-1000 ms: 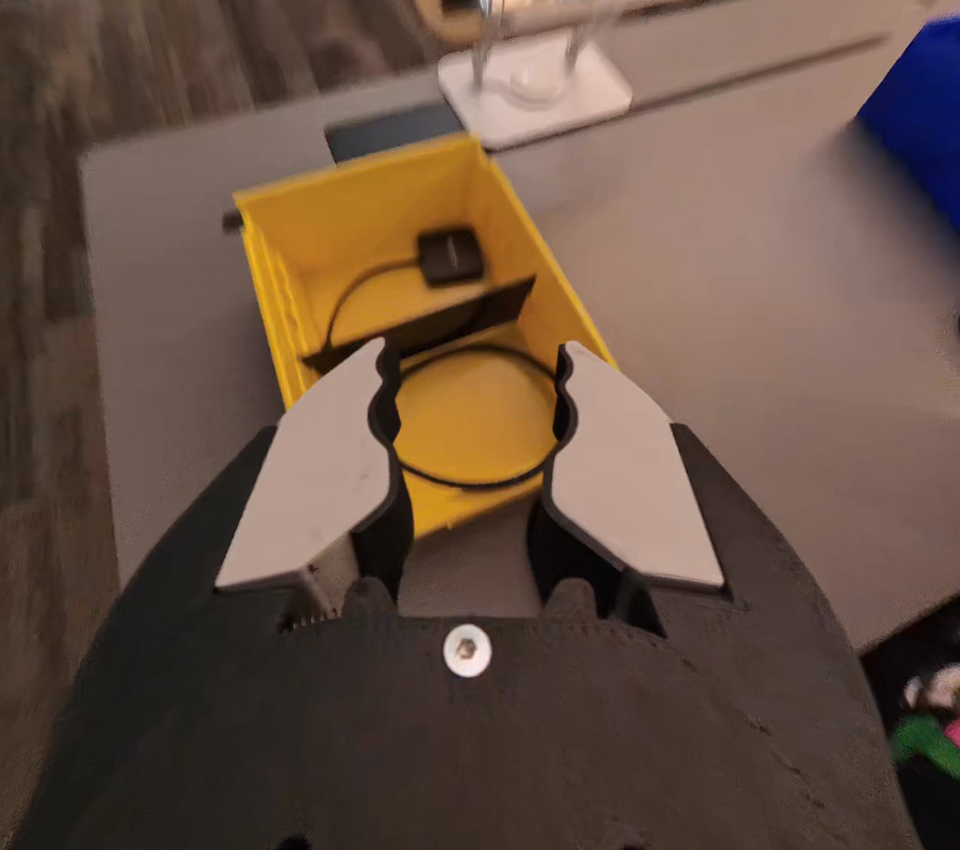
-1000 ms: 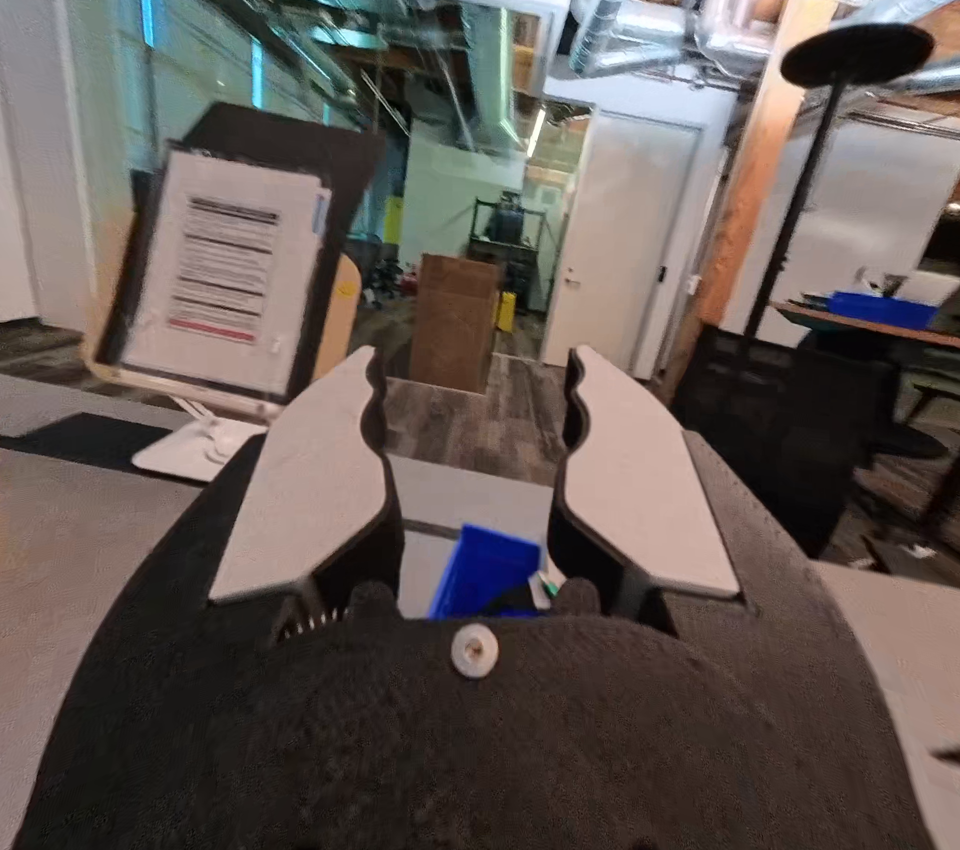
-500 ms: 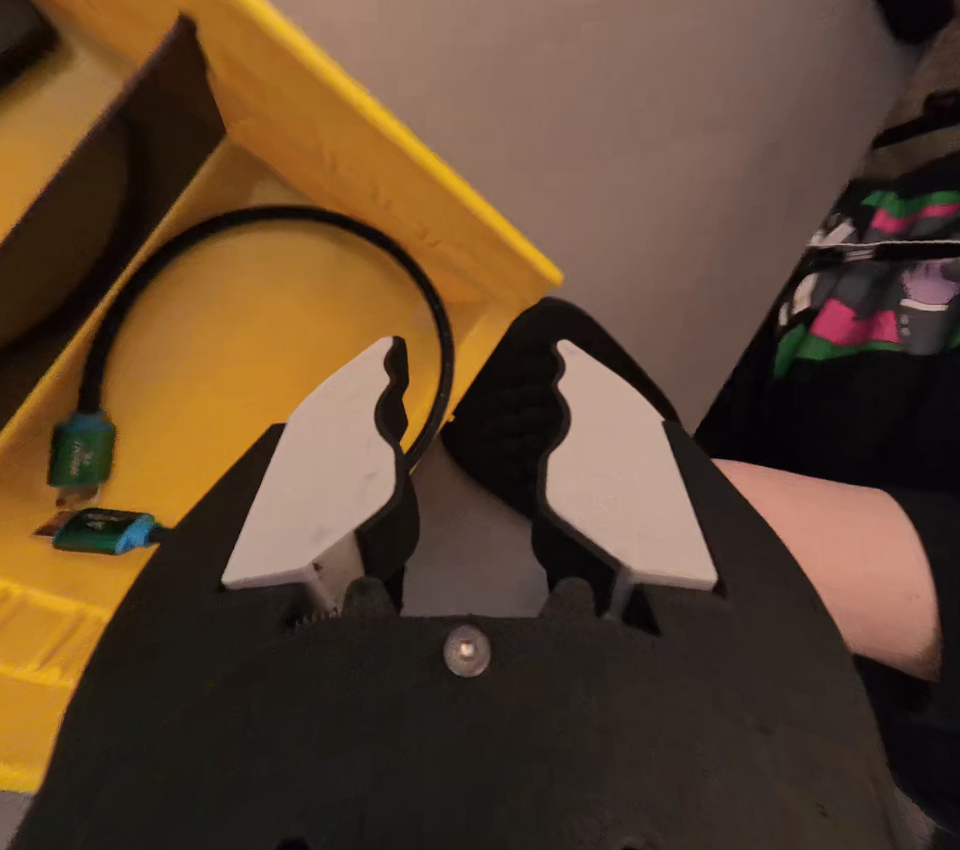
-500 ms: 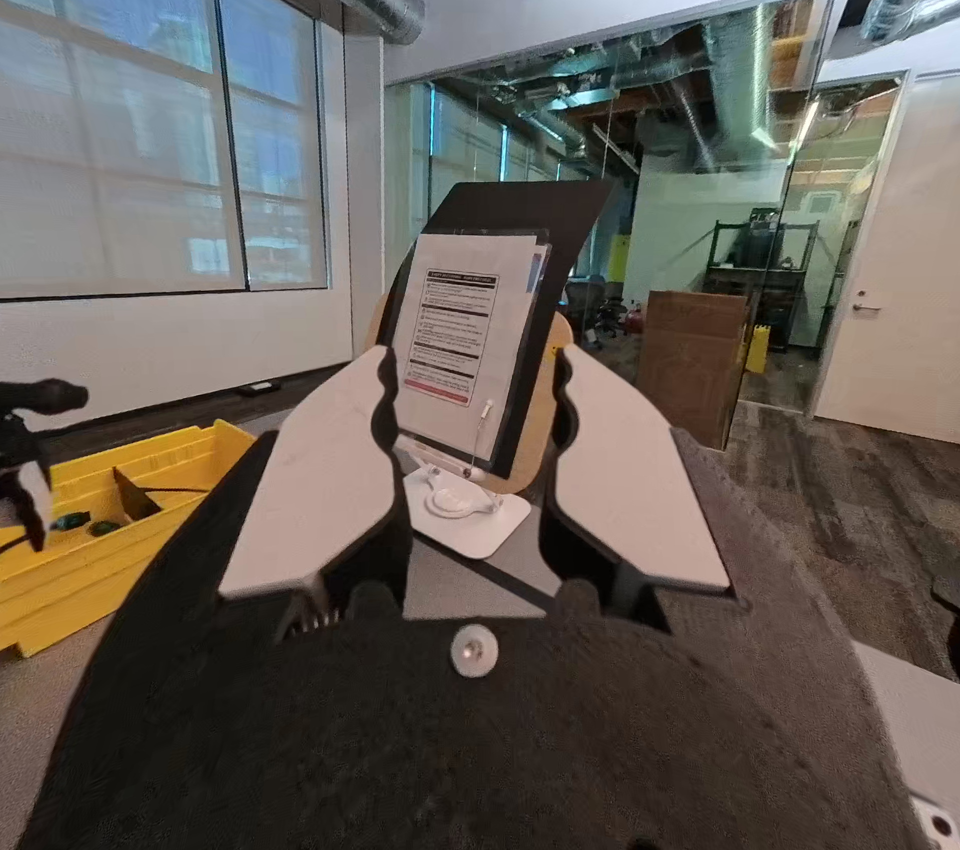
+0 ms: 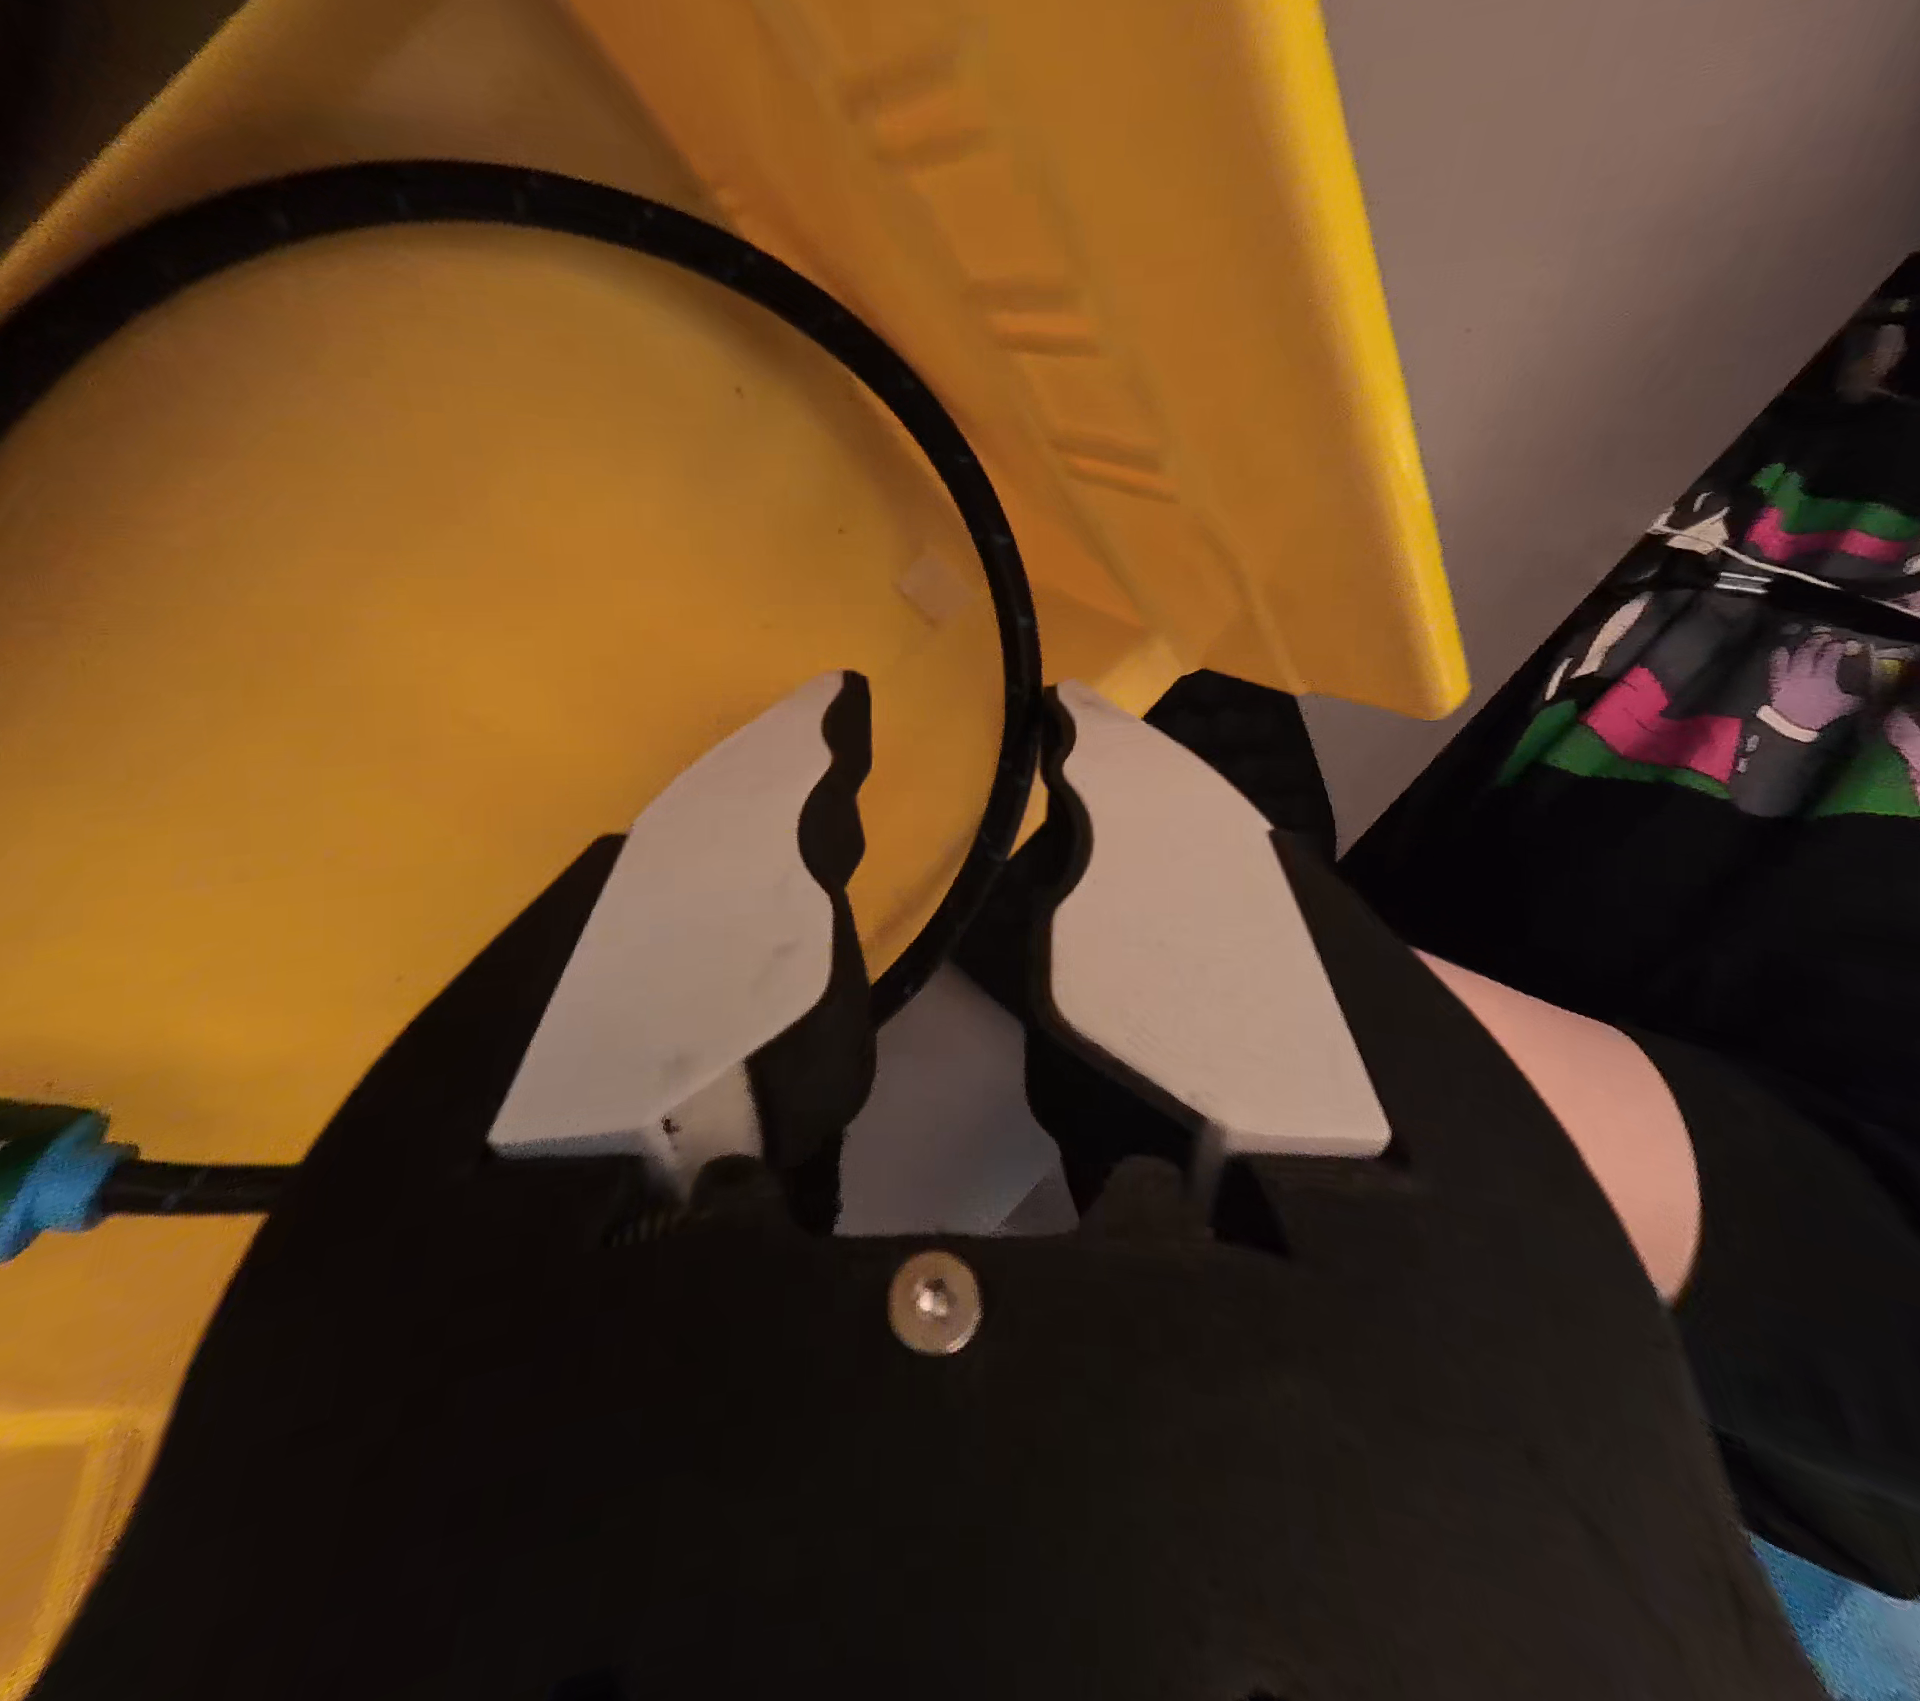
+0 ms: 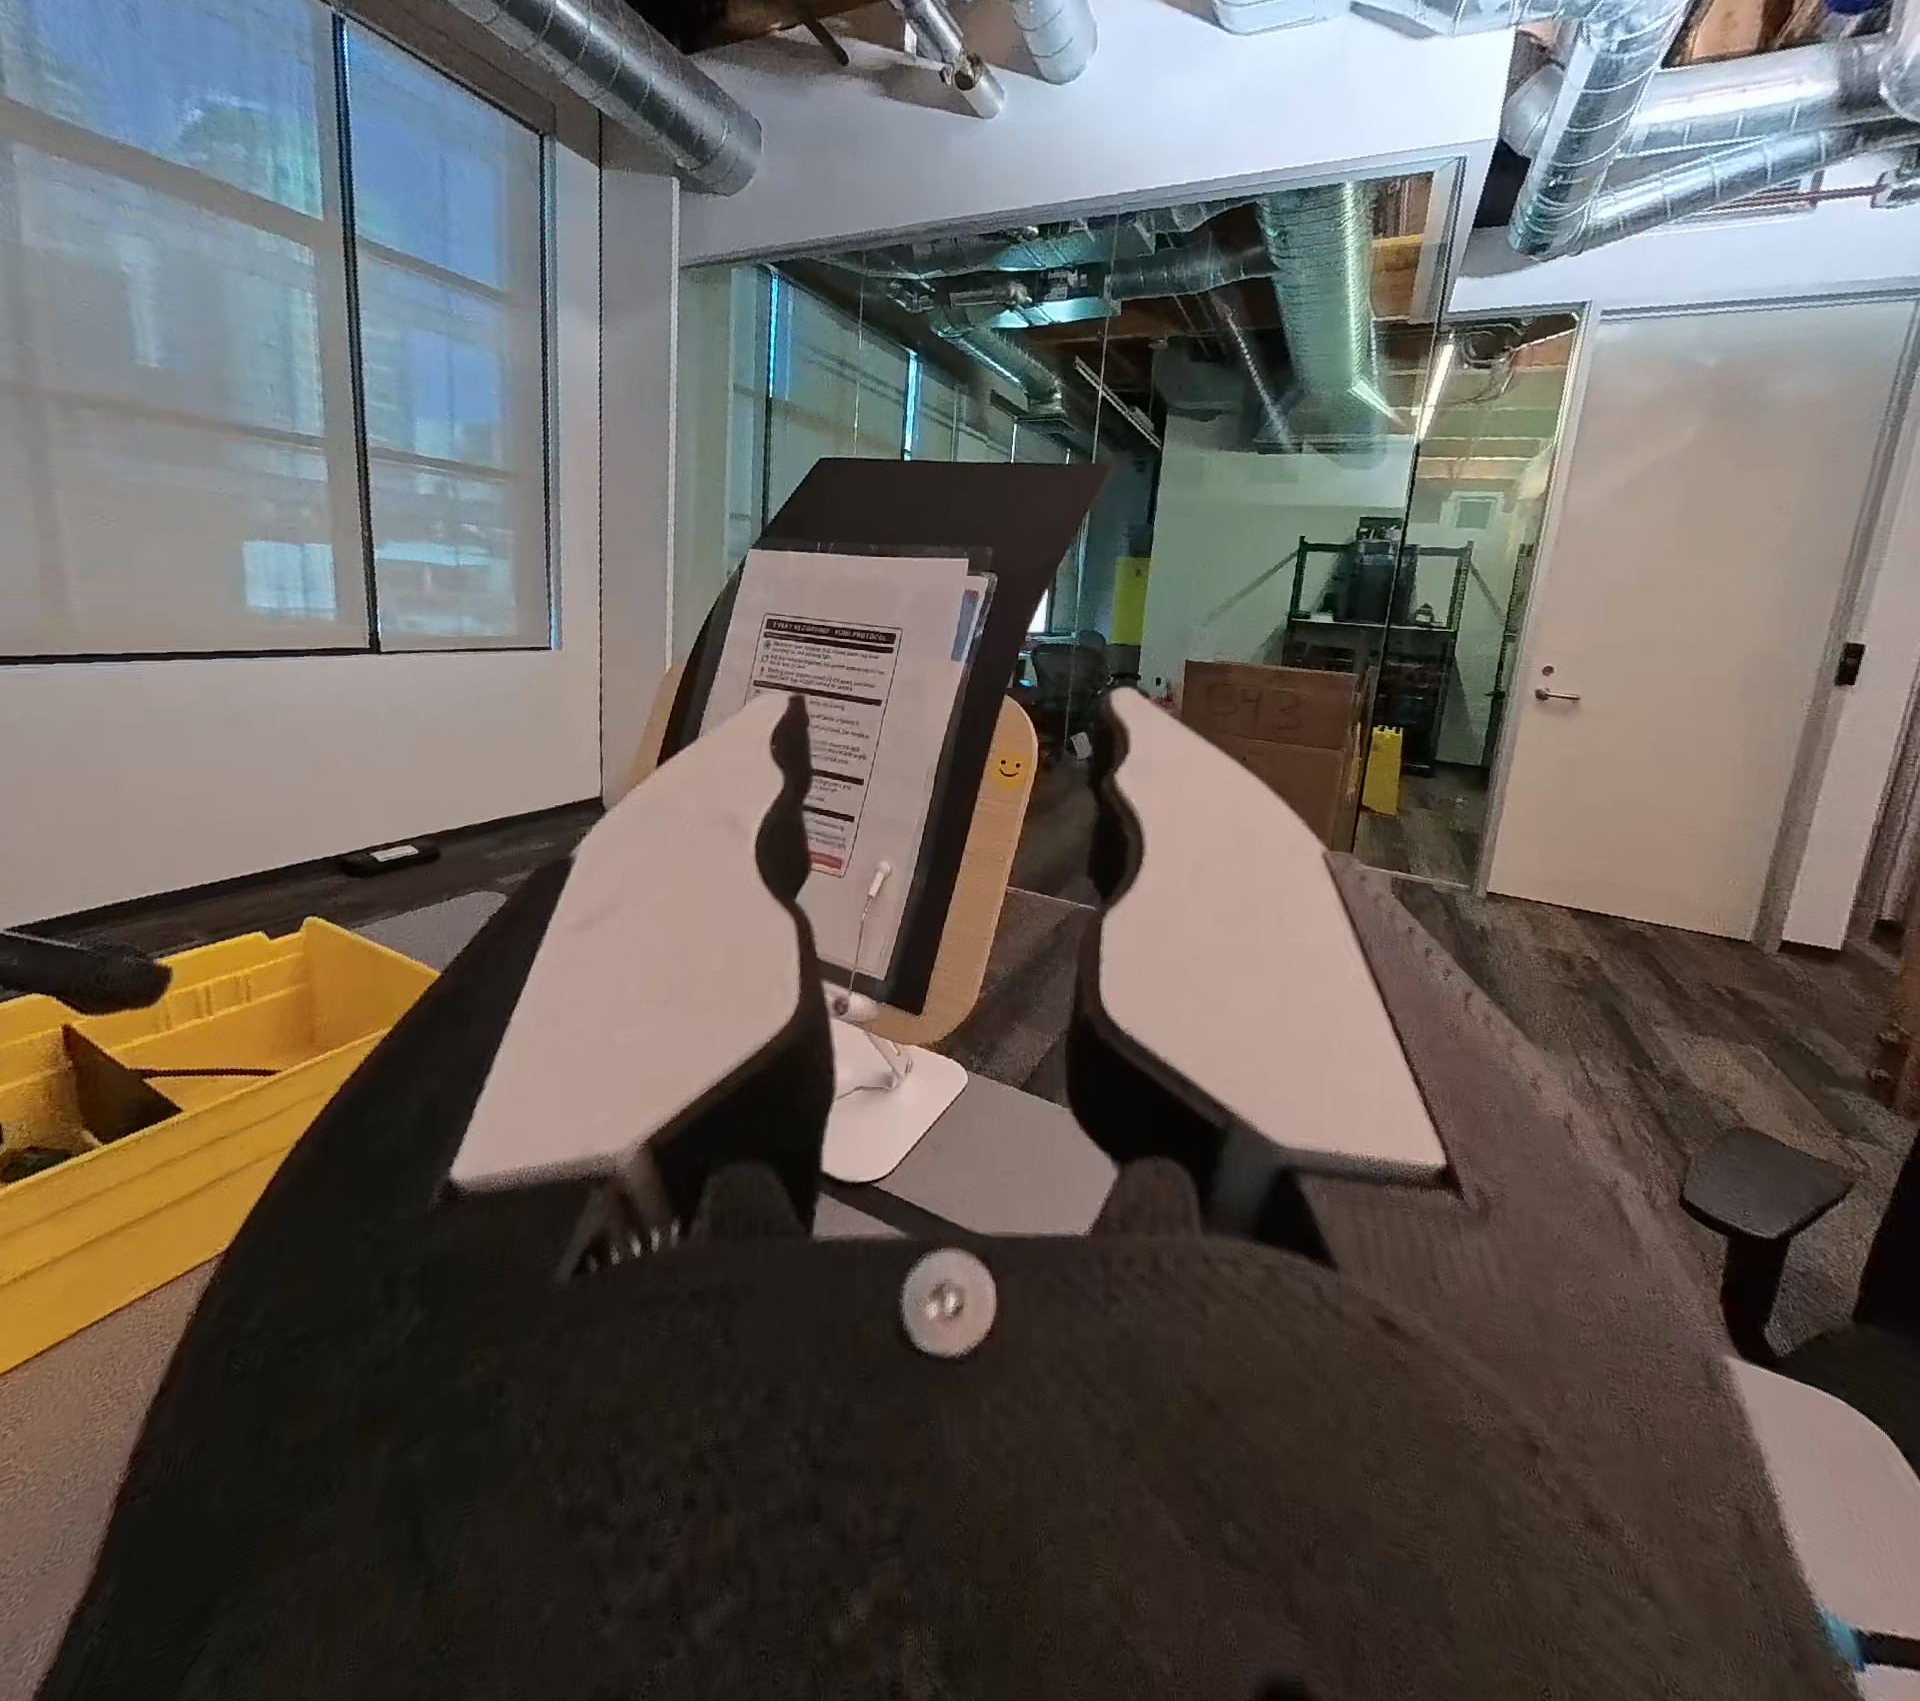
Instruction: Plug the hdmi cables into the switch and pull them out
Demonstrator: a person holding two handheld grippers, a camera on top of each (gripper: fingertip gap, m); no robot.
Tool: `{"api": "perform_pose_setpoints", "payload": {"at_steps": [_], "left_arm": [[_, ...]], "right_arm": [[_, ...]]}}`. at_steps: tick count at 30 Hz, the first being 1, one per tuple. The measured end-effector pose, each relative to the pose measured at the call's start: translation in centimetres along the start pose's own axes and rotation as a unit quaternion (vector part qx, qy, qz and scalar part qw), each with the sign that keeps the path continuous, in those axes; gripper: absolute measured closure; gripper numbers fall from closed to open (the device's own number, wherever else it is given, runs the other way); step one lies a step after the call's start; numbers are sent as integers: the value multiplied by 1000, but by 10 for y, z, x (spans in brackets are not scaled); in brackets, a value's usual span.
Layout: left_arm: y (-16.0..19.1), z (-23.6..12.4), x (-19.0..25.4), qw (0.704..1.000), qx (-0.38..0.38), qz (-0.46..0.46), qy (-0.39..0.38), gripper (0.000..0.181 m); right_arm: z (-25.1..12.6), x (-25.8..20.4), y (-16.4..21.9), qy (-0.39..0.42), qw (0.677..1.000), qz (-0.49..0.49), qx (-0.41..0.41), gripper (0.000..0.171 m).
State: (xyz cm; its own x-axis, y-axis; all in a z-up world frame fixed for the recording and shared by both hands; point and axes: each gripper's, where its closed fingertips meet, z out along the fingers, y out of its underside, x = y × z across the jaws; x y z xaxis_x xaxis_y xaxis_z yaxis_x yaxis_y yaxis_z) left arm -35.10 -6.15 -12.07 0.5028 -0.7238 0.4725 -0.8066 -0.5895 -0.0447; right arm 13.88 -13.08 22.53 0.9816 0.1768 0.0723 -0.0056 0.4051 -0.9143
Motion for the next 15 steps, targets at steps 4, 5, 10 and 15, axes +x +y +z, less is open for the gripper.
{"api": "perform_pose_setpoints", "payload": {"at_steps": [4, 5, 10, 15], "left_arm": [[0, 2, 3, 1000, -7, 6, 16, 159], [1, 3, 7, 999, -12, 9, 28, 167], [5, 1, 9, 998, -35, -17, 39, 176], [5, -30, 26, 999, 35, 22, 34, 176]], "right_arm": [[-3, 8, -1, 10, 1000, 4, 5, 120], [-4, 9, -1, 11, 1000, 7, 6, 120], [-8, 16, -3, 17, 999, 22, 17, 122], [-11, 21, -7, 21, 998, 38, 40, 127]]}}
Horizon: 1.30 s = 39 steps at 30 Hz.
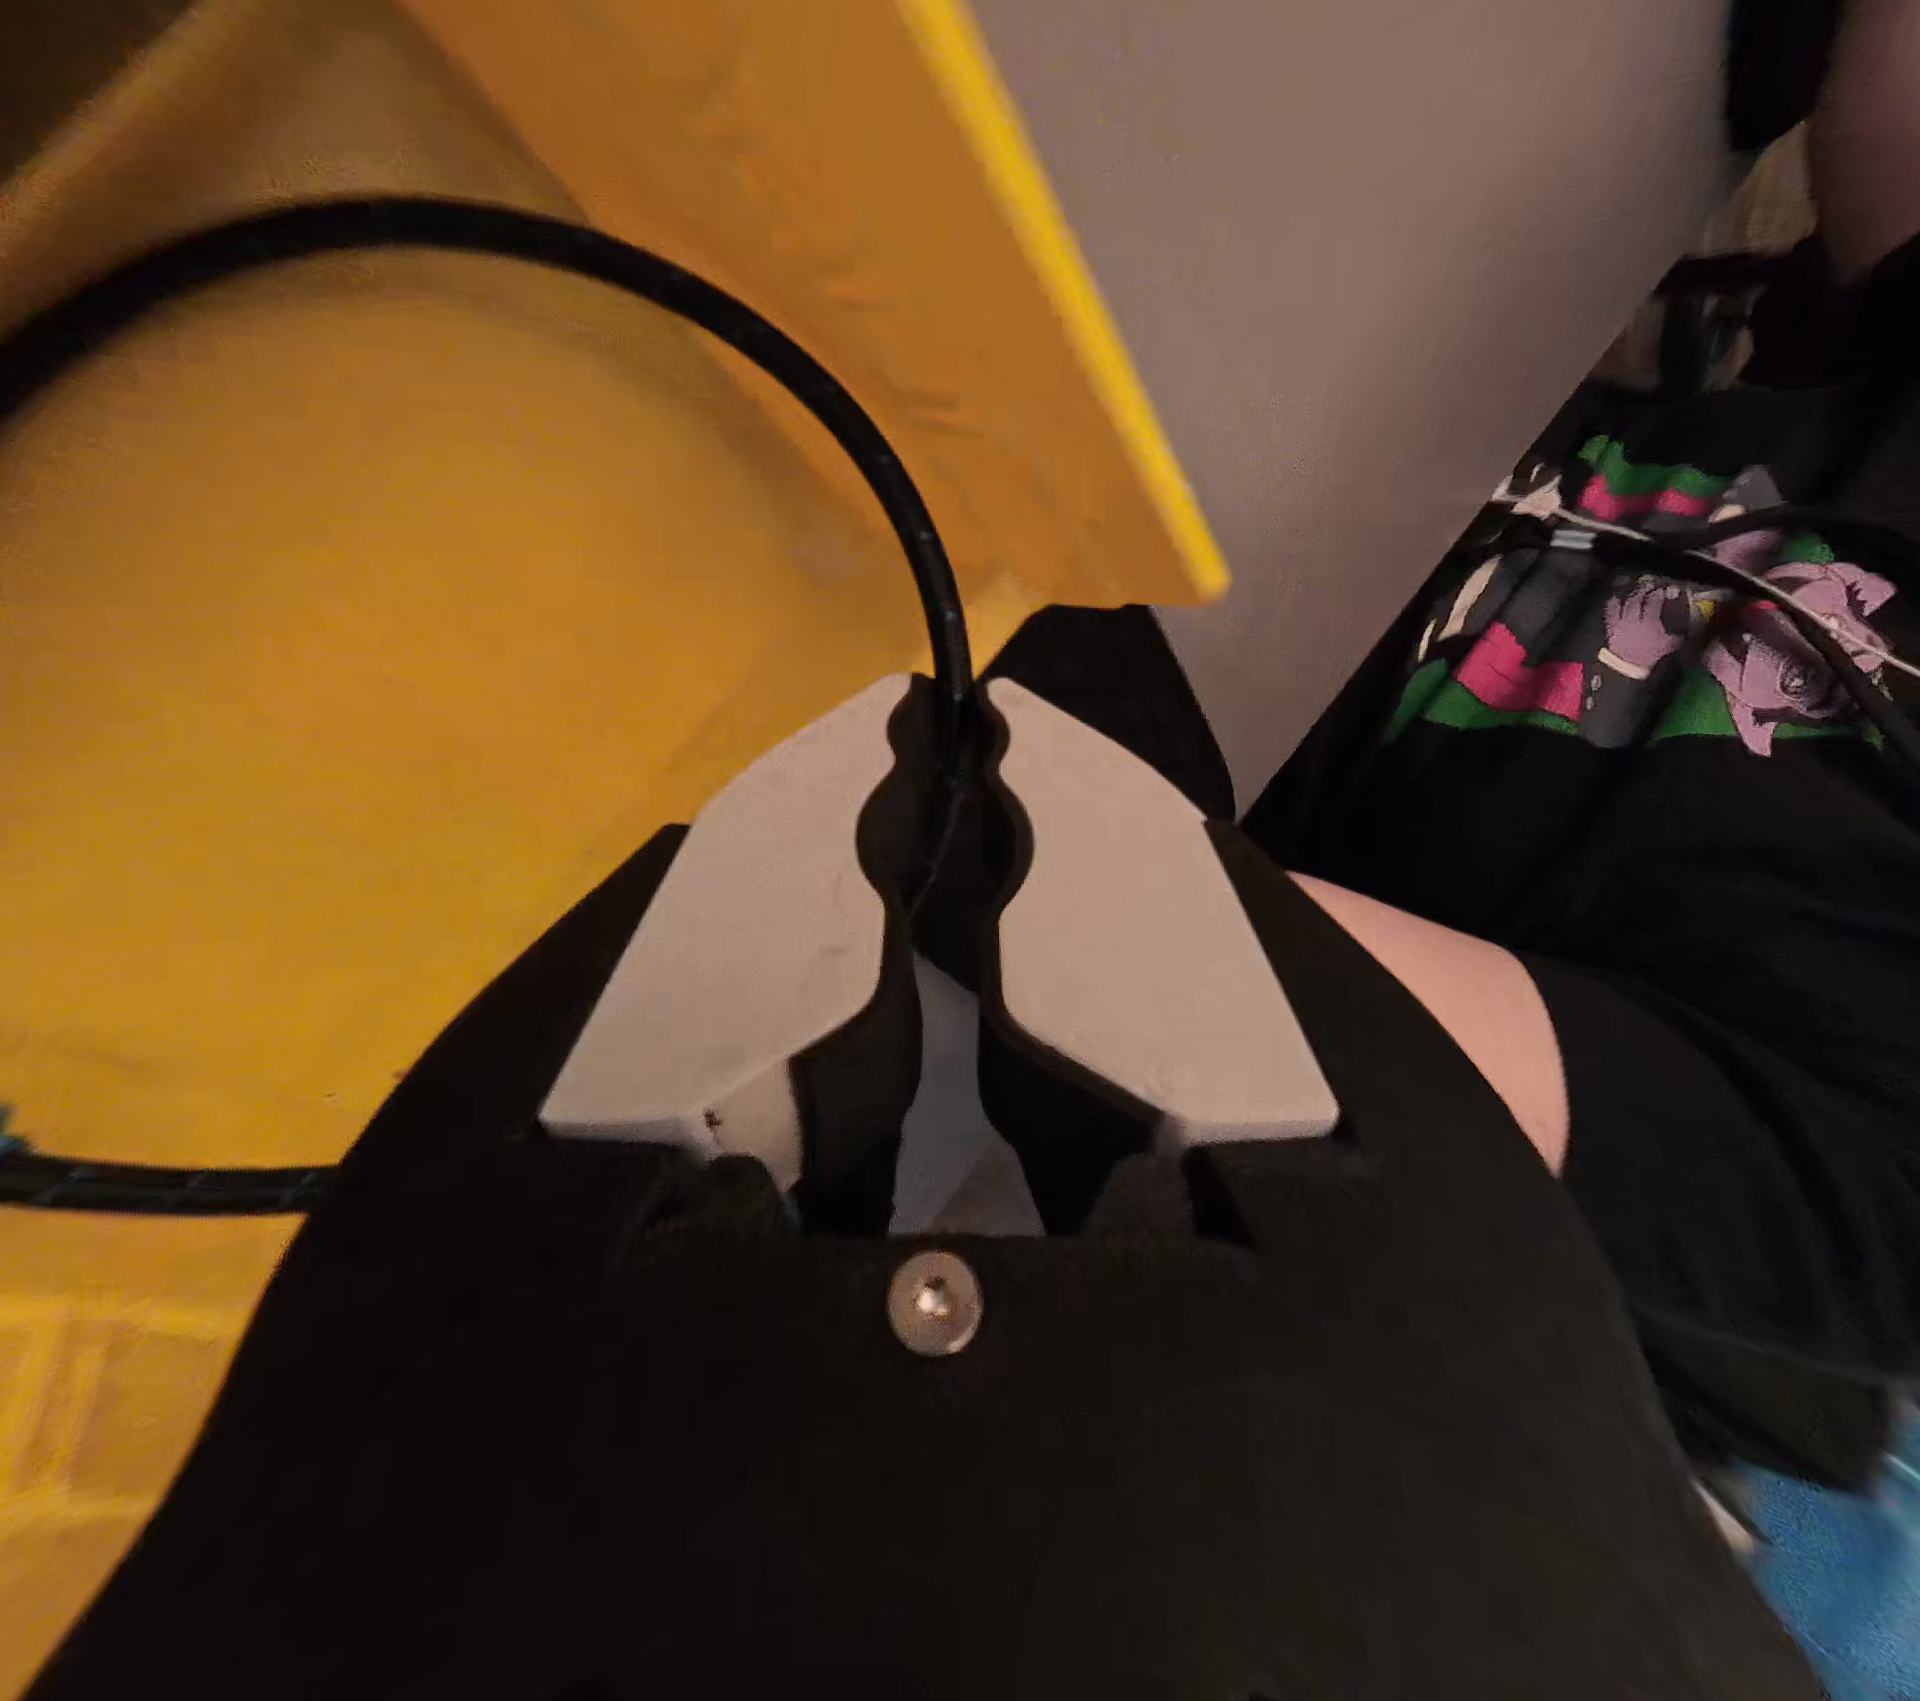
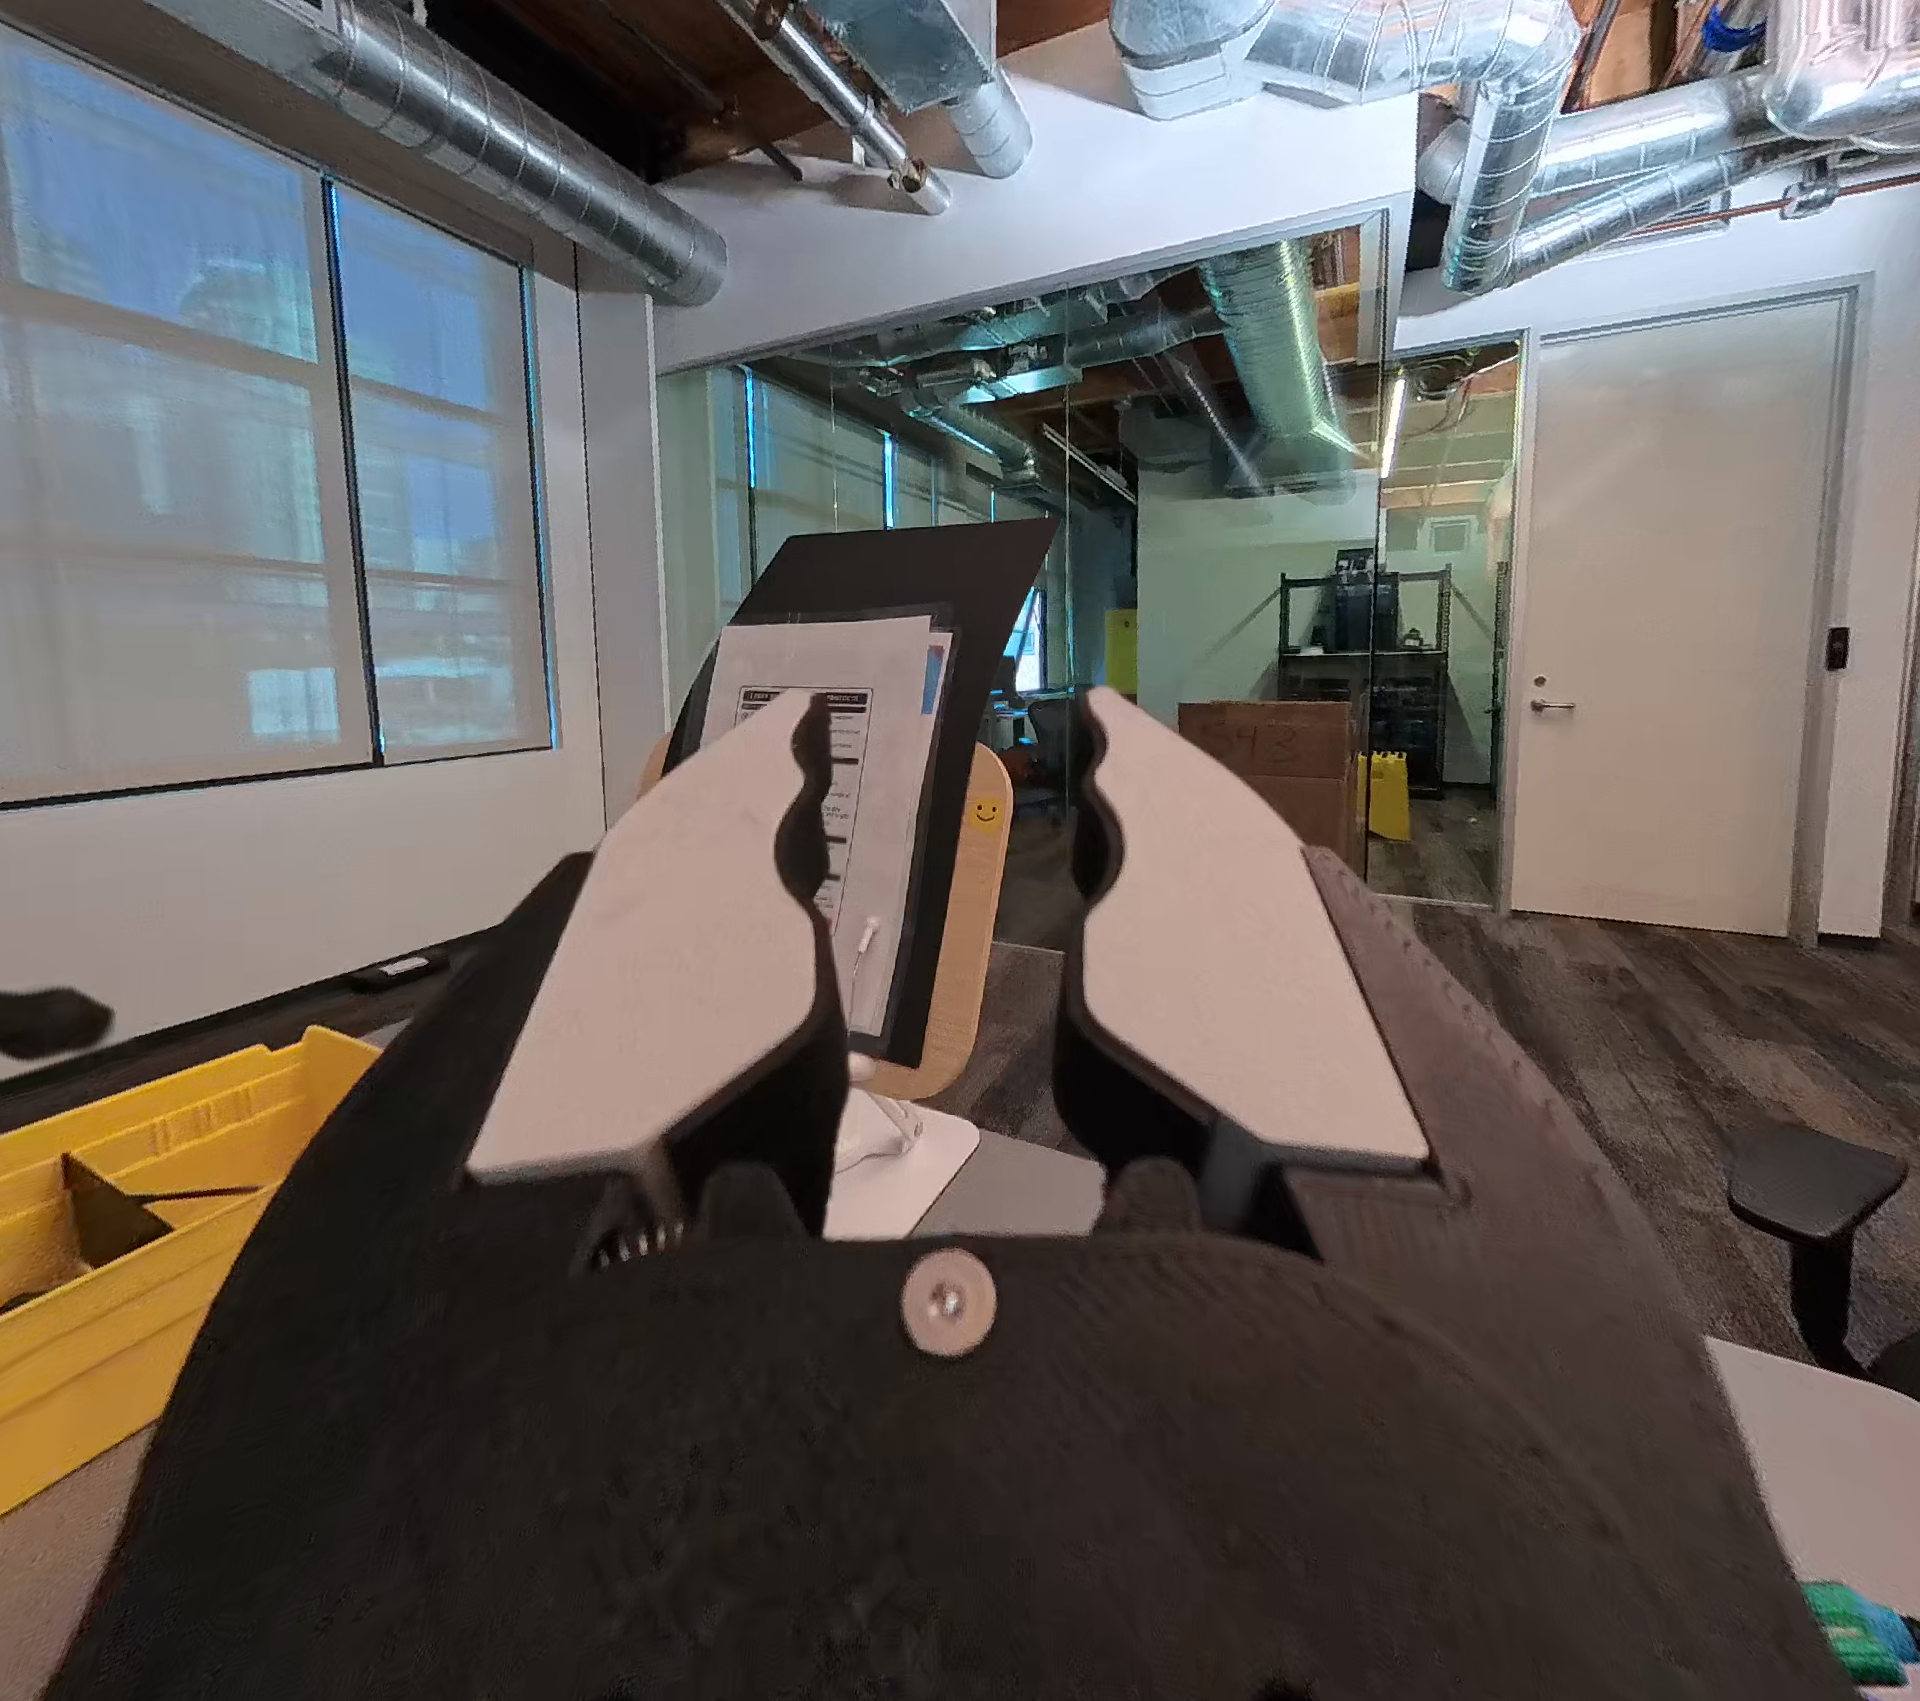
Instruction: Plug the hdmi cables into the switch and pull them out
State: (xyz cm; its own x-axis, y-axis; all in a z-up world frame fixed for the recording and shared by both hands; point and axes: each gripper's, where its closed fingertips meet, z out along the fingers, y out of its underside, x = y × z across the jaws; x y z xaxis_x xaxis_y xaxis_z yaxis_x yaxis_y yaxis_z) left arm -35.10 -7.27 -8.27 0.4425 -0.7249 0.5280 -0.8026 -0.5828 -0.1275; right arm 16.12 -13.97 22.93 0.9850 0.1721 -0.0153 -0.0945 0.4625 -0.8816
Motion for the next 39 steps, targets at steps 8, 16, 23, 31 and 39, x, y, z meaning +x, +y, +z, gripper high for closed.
{"api": "perform_pose_setpoints", "payload": {"at_steps": [8, 16, 23, 31, 39], "left_arm": [[-48, -148, 50, 904, 422, 32, -59, 175], [-152, -108, 177, 855, 465, 199, -113, 175], [-231, 97, 188, 927, 275, 244, -79, 175], [-224, 187, 200, 945, 194, 262, -5, 167], [-226, 62, 215, 895, 300, 322, 73, 131]], "right_arm": [[1, 2, 2, 8, 1000, 3, 2, 129], [8, -8, 9, 0, 1000, -5, -4, 130], [5, -11, 6, -1, 1000, -12, -3, 130], [3, -3, 4, 3, 1000, -8, 0, 130], [-7, 3, -11, 20, 999, -36, 20, 130]]}}
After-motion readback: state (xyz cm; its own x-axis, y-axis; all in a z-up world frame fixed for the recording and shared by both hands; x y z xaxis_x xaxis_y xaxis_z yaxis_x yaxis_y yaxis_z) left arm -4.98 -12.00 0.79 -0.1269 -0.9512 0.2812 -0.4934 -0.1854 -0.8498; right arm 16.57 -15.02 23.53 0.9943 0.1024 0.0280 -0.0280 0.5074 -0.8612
